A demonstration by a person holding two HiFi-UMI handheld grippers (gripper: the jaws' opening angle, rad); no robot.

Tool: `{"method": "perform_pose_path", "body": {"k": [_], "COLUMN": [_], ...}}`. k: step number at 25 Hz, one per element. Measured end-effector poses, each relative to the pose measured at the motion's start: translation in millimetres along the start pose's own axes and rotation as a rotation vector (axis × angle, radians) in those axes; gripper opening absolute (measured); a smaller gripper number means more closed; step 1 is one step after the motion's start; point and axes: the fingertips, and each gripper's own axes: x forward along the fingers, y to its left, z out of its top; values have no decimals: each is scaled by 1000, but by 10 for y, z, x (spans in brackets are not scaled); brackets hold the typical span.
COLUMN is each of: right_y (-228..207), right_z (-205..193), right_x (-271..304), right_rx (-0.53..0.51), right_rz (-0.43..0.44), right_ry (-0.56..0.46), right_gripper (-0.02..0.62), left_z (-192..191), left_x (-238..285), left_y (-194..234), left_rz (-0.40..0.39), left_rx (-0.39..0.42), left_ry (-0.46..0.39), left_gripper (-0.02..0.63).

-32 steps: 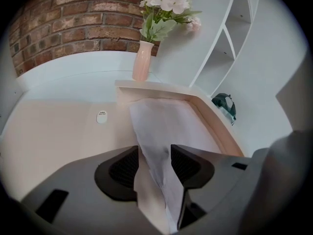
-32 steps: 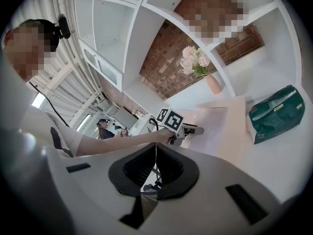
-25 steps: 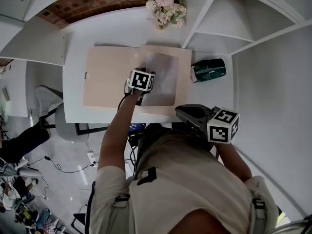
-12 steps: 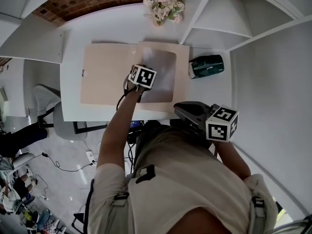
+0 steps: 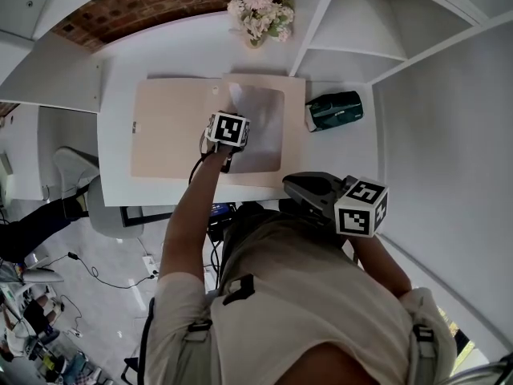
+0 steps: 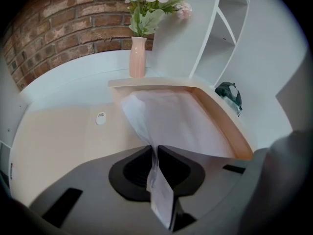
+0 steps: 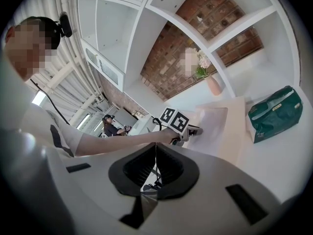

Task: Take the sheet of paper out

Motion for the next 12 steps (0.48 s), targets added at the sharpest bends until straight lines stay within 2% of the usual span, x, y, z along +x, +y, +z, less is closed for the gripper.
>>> {"method": "perform_pose_path", "body": {"k": [5, 12], "right_y": [6, 7], "right_z": [6, 4], "right_x": [-12, -9], "right_rx": [-4, -5], "right_rz": [-3, -3], "right_ry": [-5, -9], "right_gripper": [26, 26], "left_z": [-6, 10], "left_x": [-20, -71], "left_y": [8, 34], "left_rz": [-17, -22], "left_rx": [-46, -57], "left_ry": [-3, -17], "left_gripper": [46, 44]}}
